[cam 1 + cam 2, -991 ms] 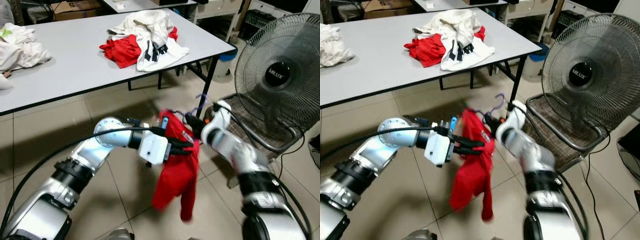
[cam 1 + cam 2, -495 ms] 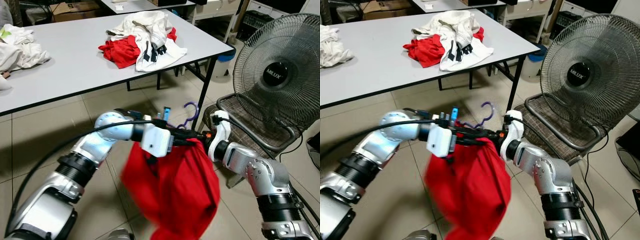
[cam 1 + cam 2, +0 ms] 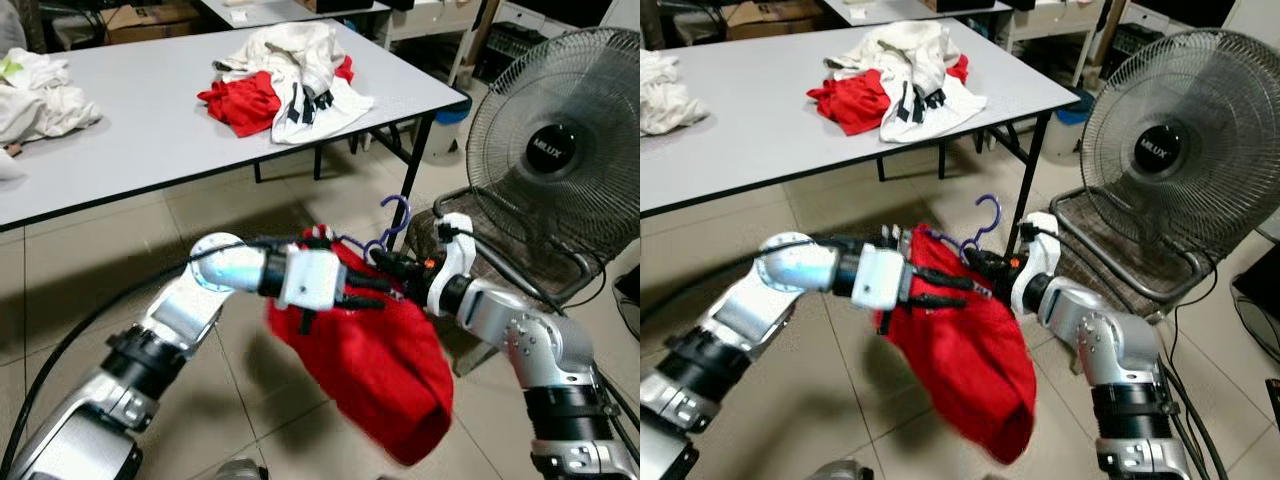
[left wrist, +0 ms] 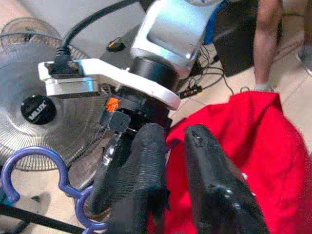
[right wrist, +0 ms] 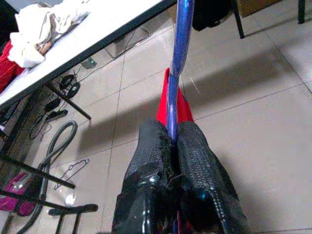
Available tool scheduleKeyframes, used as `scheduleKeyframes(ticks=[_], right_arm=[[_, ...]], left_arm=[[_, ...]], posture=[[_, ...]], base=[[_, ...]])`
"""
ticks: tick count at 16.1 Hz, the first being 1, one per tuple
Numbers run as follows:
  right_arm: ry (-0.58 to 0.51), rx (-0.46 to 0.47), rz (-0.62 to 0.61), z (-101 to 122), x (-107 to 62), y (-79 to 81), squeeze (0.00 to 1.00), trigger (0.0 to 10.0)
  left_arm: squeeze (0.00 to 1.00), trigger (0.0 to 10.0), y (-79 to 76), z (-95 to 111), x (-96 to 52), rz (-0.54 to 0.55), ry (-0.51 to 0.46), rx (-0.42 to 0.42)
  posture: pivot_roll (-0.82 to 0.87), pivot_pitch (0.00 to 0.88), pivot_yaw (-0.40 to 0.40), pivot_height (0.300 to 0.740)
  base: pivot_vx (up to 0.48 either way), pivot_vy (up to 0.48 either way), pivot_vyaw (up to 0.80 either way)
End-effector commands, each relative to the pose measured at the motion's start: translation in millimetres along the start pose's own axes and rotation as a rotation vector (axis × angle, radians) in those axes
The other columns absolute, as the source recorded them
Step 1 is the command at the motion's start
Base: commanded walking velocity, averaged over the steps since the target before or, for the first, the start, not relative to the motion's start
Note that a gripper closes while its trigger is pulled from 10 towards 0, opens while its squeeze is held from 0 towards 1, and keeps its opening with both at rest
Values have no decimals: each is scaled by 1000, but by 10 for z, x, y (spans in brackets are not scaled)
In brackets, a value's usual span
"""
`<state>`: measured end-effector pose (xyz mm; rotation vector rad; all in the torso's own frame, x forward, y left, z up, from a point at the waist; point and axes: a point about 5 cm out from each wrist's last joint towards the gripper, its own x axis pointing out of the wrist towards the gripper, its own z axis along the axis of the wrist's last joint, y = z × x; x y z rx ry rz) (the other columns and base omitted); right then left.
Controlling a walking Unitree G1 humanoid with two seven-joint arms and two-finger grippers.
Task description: Hang hanger
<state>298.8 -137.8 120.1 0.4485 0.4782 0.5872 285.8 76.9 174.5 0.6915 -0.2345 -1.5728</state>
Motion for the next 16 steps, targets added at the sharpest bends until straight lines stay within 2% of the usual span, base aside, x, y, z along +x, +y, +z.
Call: scheduleKeyframes(ticks=[1, 3, 4, 5, 6, 7, 8, 9, 10, 11, 12, 14, 16], right_arm=[[-34, -28, 10, 115, -8, 13, 0, 10000], [-34, -43, 14, 140, 11, 16, 0, 10000], [-31, -90, -10, 153, 6, 1, 0, 10000], [-28, -197, -73, 177, -6, -51, 0, 10000], [-66, -313, -114, 246, -50, -85, 0, 10000], [-77, -343, -108, 267, -75, -83, 0, 10000], [-83, -377, -63, 285, -154, -76, 0, 10000], [-87, -382, 13, 296, -251, -54, 0, 10000], [-103, -397, 106, 319, -378, -26, 0, 10000], [-78, -430, 276, 319, -610, 12, 0, 10000], [-46, -448, 391, 317, -775, 19, 0, 10000], [43, -457, 556, 374, -1056, -34, 0, 10000], [38, -426, 594, 437, -1128, -39, 0, 10000]], left_arm=[[1000, 10000, 23, 36, -18, 0, -8, 2], [1000, 10000, 35, 31, -31, -12, 8, -5], [1000, 10000, 81, 16, -42, 40, 20, -18], [1000, 10000, 140, -40, -90, 121, 56, -71], [1000, 10000, 196, -174, -203, 260, 127, -181], [1000, 10000, 209, -239, -263, 325, 159, -217], [796, 10000, 191, -362, -399, 425, 218, -280], [424, 10000, 164, -460, -546, 526, 271, -332], [278, 10000, 132, -522, -714, 636, 282, -408], [0, 10000, 77, -504, -974, 749, 231, -506], [0, 10000, 89, -413, -1113, 795, 145, -549], [0, 10000, 179, -273, -1223, 850, 4, -615], [0, 10000, 180, -226, -1199, 833, -33, -613]], posture=[[18, 0, -70, 740], [12, 0, -65, 740], [7, 0, -58, 740], [3, 0, -52, 740], [3, 0, -52, 740], [-2, 0, -39, 740], [-6, 0, -33, 740], [-9, 0, -27, 740], [-10, 0, -22, 740], [-17, 0, -15, 740], [-16, 0, -18, 740], [-14, 0, -25, 740], [-13, 0, -27, 740]], base=[[0, 0, 0], [0, 0, 0], [0, 0, 0], [0, 0, 0], [0, 0, 0], [0, 0, 0], [0, 0, 0], [0, 0, 0], [0, 0, 0], [0, 0, 0], [0, 0, 0], [0, 0, 0], [0, 0, 0]])
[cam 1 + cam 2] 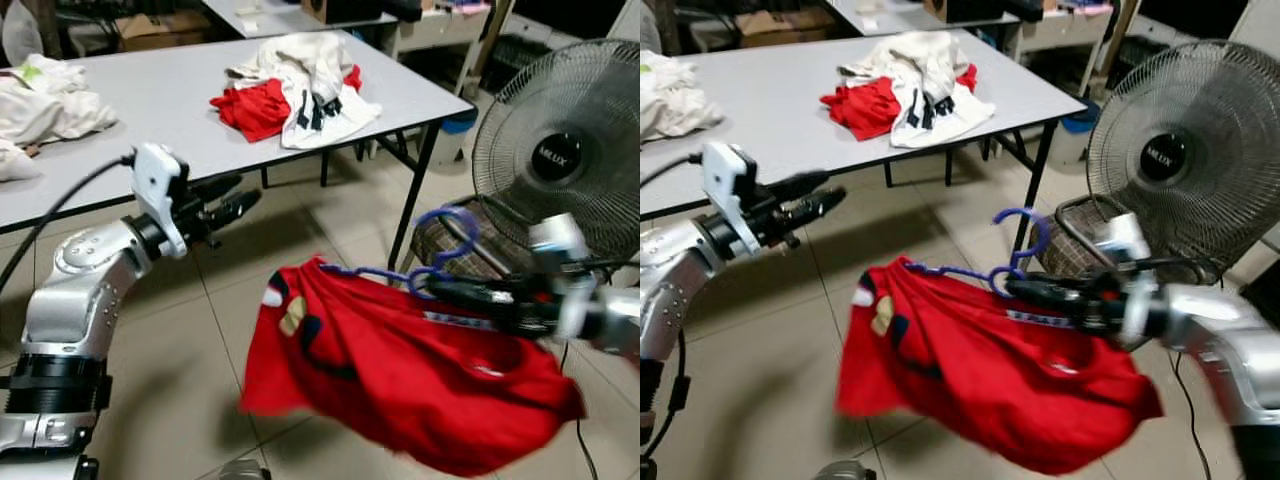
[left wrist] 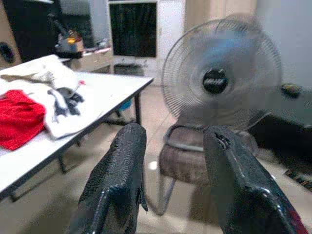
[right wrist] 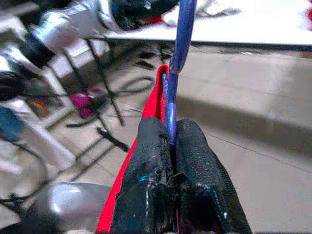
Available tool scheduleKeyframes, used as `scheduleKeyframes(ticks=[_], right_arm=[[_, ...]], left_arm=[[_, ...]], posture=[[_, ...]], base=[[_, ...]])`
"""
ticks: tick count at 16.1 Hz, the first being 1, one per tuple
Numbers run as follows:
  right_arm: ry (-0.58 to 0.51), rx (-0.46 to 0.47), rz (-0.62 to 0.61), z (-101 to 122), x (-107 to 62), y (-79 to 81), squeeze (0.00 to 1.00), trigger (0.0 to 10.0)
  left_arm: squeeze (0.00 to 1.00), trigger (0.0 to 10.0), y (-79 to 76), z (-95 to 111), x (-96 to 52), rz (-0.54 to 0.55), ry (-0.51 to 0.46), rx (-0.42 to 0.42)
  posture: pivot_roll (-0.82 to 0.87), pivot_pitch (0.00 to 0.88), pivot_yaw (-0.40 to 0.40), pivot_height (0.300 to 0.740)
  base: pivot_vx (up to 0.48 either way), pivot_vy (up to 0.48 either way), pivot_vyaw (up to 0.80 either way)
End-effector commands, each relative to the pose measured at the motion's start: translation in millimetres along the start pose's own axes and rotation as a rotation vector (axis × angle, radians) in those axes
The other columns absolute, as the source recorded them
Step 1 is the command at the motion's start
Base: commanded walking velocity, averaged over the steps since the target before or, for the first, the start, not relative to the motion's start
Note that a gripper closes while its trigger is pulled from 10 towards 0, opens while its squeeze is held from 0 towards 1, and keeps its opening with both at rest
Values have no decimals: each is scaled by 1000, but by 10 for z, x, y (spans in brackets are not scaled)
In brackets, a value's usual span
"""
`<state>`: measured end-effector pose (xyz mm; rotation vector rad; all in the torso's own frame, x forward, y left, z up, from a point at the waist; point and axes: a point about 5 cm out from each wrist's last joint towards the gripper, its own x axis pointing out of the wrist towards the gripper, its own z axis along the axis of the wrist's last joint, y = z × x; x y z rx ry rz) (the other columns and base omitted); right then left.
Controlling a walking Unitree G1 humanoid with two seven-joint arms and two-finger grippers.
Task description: Hang hanger
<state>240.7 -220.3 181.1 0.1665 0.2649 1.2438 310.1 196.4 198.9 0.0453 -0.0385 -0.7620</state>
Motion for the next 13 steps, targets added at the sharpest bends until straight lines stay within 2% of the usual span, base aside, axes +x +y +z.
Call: scheduleKeyframes(ticks=[1, 3, 4, 5, 7, 8, 9, 10, 11, 12, 13], right_arm=[[-31, 1, 35, 99, -87, 20, 0, 10000], [-26, -3, 53, 124, -152, 34, 0, 10000], [-28, -33, 17, 145, -172, -9, 0, 10000], [-26, -80, -44, 145, -148, -60, 0, 10000], [33, -161, -234, 36, -31, -181, 0, 10000], [78, -200, -380, -103, 48, -248, 0, 10000], [106, -226, -471, -191, 96, -282, 0, 10000], [86, -190, -648, -391, 206, -309, 0, 10000], [90, -196, -720, -465, 242, -317, 0, 10000], [112, -217, -793, -567, 282, -318, 0, 10000], [124, -259, -901, -690, 318, -322, 0, 10000]], left_arm=[[0, 10000, -74, 57, 24, -36, -33, -14], [0, 10000, -166, 72, 20, -74, -30, -26], [0, 10000, -197, 20, 13, -74, 13, -34], [0, 10000, -163, -34, 16, -23, 46, -33], [0, 10000, -46, -209, 19, 159, 72, -79], [0, 10000, -22, -398, -15, 260, 125, -97], [0, 10000, -21, -526, -46, 320, 165, -108], [0, 10000, -84, -696, -111, 421, 216, -74], [0, 10000, -105, -741, -130, 455, 227, -68], [0, 10000, -134, -800, -148, 476, 225, -103], [0, 10000, -154, -888, -191, 529, 196, -187]], posture=[[-11, 0, -30, 740], [-9, 0, -33, 740], [-10, 0, -33, 740], [-10, 0, -33, 740], [-3, 0, -42, 740], [-3, 0, -44, 740], [-3, 0, -44, 740], [-3, 0, -39, 740], [-3, 0, -39, 740], [-11, 0, -24, 740], [-11, 0, -24, 740]], base=[[0, 0, 0], [0, 0, 0], [0, 0, 0], [0, 0, 0], [0, 0, 0], [0, 0, 0], [0, 0, 0], [0, 0, 800], [0, 0, 800], [0, 0, 800], [0, 0, 800]])
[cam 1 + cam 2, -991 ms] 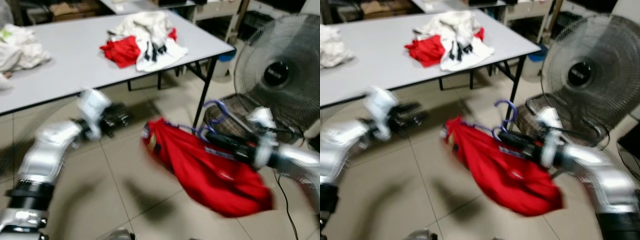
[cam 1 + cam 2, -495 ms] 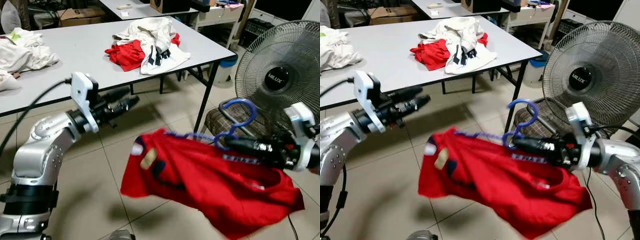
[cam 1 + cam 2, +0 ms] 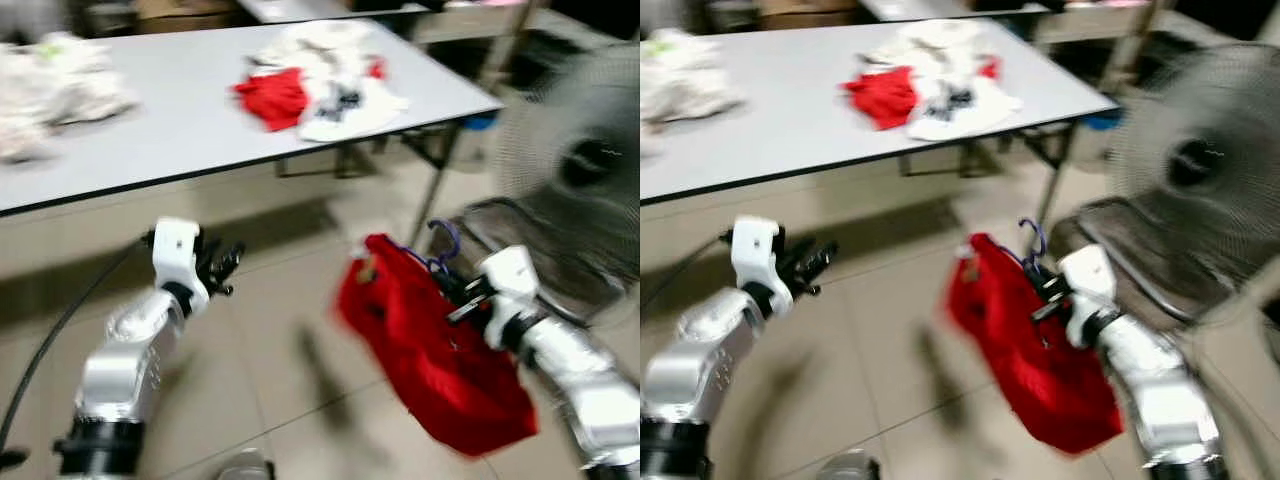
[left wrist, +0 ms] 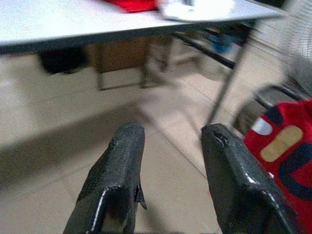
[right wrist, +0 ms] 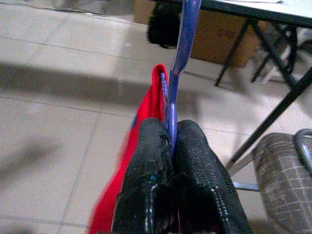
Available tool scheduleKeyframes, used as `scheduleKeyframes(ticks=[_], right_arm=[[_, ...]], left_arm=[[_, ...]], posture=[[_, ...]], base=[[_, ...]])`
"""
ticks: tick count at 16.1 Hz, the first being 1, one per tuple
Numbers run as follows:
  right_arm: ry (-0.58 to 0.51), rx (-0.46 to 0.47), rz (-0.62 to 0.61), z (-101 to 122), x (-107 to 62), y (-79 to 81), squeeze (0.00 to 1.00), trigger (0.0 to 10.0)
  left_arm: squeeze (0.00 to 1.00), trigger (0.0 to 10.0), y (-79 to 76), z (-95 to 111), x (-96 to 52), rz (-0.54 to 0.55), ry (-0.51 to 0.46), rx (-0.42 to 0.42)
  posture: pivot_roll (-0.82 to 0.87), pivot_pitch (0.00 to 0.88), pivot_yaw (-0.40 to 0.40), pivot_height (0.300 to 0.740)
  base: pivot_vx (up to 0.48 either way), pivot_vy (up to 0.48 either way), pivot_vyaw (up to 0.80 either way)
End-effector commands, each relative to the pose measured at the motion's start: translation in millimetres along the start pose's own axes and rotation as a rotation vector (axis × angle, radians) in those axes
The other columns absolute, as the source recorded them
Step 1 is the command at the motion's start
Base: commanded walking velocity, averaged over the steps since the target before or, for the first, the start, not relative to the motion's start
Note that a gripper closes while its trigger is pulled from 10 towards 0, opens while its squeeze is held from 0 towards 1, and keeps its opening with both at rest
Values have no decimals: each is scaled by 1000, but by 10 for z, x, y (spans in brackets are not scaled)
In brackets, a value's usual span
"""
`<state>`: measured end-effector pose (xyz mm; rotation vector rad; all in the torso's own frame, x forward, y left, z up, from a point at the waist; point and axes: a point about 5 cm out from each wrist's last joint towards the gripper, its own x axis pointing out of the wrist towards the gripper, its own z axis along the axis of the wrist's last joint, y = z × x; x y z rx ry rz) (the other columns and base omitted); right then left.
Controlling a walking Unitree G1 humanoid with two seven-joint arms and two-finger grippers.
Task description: Hang hanger
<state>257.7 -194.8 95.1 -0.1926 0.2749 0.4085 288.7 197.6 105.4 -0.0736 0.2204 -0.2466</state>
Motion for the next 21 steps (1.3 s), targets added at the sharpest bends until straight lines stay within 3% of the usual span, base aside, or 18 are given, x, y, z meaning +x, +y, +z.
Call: scheduleKeyframes(ticks=[1, 2, 3, 4, 5, 7, 9, 11, 15, 19, 21], right_arm=[[-11, -49, -148, -54, -32, -77, 0, 10000], [4, -52, -215, -128, -37, -76, 0, 10000], [4, 1, -267, -167, -37, -75, 0, 10000], [4, 1, -267, -167, -37, -75, 0, 10000], [1, 60, -315, -189, -20, -56, 0, 10000], [0, 44, -265, -166, 81, 113, 0, 10000], [21, 29, -212, -180, 138, 207, 0, 10000], [30, 39, -227, -212, 175, 179, 0, 10000], [11, 53, -175, -157, 294, 191, 0, 10000], [-9, 63, -169, -140, 333, 226, 0, 10000], [-17, 75, -188, -133, 326, 206, 0, 10000]], left_arm=[[0, 10000, 42, -58, -38, 35, -13, -85], [0, 10000, 25, -161, -77, 30, 38, -64], [0, 10000, -33, -256, -116, -11, 101, -30], [0, 10000, -33, -256, -116, -11, 101, -30], [0, 10000, -112, -275, -151, -62, 90, -44], [0, 10000, -68, -300, -128, 63, 43, 32], [0, 10000, -45, -303, -119, 83, 38, 60], [0, 10000, -79, -247, -126, 55, 17, 116], [0, 10000, -98, -151, -111, 88, -29, 182], [0, 10000, -134, -144, -64, 63, -14, 191], [0, 10000, -145, -129, -17, 50, 0, 170]], posture=[[-12, 0, -20, 740], [-11, 0, -17, 740], [-10, 0, -13, 740], [-10, 0, -13, 740], [-11, 0, -9, 740], [-15, 0, -6, 740], [-7, 0, -29, 740], [14, 0, -48, 740], [43, 0, -77, 740], [31, 0, -40, 740], [24, 0, -21, 740]], base=[[0, 0, 800], [0, 0, 800], [0, 0, 794], [0, 0, 794], [0, 0, 800], [0, 0, 800], [0, 0, 800], [0, 0, 800], [0, -480, 800], [0, -480, 800], [0, 480, 800]])
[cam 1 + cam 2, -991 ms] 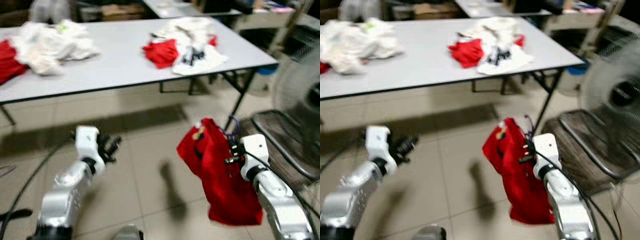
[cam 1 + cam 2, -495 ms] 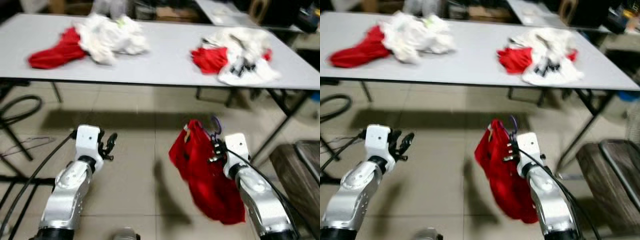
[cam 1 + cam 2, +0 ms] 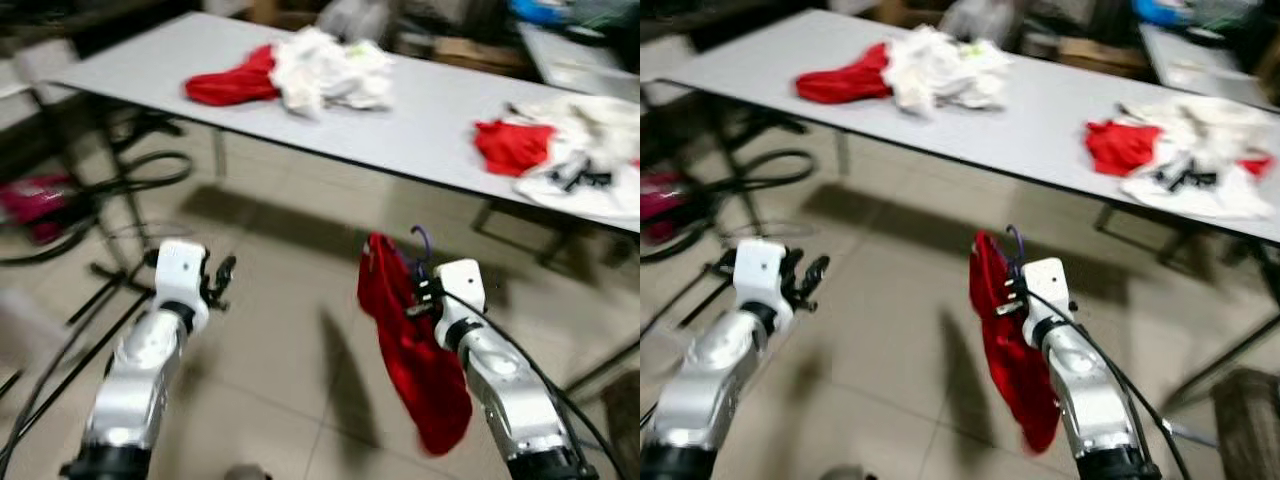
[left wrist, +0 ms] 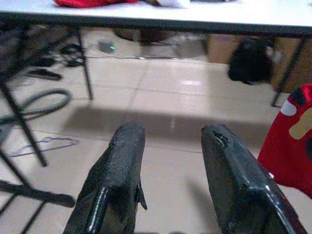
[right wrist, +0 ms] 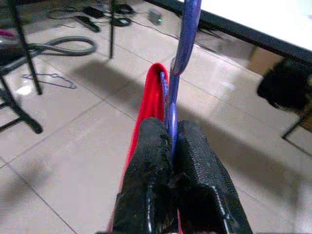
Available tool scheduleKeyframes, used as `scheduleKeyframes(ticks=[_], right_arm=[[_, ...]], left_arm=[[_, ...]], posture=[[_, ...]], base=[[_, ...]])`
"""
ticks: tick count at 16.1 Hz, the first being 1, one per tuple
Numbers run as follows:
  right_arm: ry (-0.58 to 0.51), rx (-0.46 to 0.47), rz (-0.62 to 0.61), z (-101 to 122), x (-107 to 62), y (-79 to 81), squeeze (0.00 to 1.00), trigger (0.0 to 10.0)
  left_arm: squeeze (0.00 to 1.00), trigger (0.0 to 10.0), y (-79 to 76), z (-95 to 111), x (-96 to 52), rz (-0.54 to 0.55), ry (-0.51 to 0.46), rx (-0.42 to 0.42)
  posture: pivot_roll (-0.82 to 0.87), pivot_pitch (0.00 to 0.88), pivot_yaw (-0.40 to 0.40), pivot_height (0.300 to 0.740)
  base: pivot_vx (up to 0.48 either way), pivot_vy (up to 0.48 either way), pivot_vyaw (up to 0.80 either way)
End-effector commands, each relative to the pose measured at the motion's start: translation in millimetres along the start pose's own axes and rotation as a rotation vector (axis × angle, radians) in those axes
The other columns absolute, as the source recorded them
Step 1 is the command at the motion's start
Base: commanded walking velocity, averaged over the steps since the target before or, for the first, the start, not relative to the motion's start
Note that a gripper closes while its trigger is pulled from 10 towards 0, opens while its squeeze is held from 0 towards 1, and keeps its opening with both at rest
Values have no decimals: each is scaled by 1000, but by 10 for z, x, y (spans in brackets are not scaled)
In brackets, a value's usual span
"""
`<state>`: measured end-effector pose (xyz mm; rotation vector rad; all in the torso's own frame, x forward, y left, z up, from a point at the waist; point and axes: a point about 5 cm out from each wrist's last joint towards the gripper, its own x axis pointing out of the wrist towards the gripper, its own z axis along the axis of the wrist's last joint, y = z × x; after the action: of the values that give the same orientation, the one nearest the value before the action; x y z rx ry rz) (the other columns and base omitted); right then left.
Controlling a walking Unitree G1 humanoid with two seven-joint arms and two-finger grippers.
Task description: Hang hanger
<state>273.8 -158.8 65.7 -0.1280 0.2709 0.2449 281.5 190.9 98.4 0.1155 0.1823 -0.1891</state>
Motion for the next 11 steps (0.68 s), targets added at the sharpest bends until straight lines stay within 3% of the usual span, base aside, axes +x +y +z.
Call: scheduleKeyframes(ticks=[1, 2, 6, 9, 11], right_arm=[[-19, -8, -50, 29, -33, -115, 0, 10000], [-22, -7, -62, 25, -42, -136, 0, 10000], [-33, 15, -77, 30, -31, -132, 0, 10000], [-43, 25, -98, 41, -26, -136, 0, 10000], [-45, 19, -97, 47, -22, -143, 0, 10000]], left_arm=[[0, 10000, -98, -13, 38, -39, 12, 24], [0, 10000, -98, 20, 60, -29, -13, 71], [0, 10000, -101, 61, 126, -33, -6, 43], [0, 10000, -99, 60, 172, -48, 10, 28], [0, 10000, -96, 78, 193, -24, -11, 56]], posture=[[20, 0, -9, 740], [18, 0, -2, 740], [13, 0, 29, 740], [8, 0, 47, 740], [3, 0, 50, 740]], base=[[0, 0, 800], [0, -480, 800], [0, -480, 800], [0, 289, 800], [0, -240, 800]])
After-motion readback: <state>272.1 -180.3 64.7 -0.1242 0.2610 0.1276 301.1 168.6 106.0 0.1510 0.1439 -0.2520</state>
